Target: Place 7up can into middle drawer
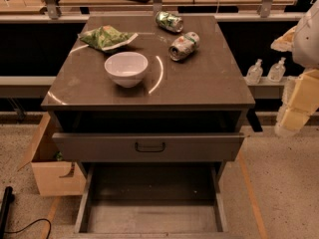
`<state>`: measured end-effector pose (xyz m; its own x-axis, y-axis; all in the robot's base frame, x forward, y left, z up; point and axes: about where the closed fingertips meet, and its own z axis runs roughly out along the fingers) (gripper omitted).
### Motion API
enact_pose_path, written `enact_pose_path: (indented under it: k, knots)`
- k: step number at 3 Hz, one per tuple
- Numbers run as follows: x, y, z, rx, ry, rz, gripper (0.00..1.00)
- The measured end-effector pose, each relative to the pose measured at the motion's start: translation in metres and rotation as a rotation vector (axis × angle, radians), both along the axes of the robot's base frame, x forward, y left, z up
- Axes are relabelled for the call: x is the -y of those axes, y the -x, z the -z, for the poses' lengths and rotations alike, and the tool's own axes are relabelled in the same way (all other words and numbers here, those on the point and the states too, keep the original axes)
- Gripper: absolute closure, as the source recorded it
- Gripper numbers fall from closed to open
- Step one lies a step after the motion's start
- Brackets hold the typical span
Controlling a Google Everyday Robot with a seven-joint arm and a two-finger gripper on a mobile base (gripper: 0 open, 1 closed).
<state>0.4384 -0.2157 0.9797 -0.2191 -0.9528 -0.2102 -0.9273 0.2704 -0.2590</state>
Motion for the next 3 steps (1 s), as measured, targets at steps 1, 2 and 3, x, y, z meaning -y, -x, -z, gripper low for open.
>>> enact_pose_path:
  k: [1,2,3]
  knots:
    - [0.000,0.000,0.000,0.000,0.000,0.000,0.00]
    - [0.014,-0.022,-0.013,0.086,-0.003,-0.003,0.00]
    - [0.040,-0.059,-0.028,0.213,0.026,-0.028,0.00]
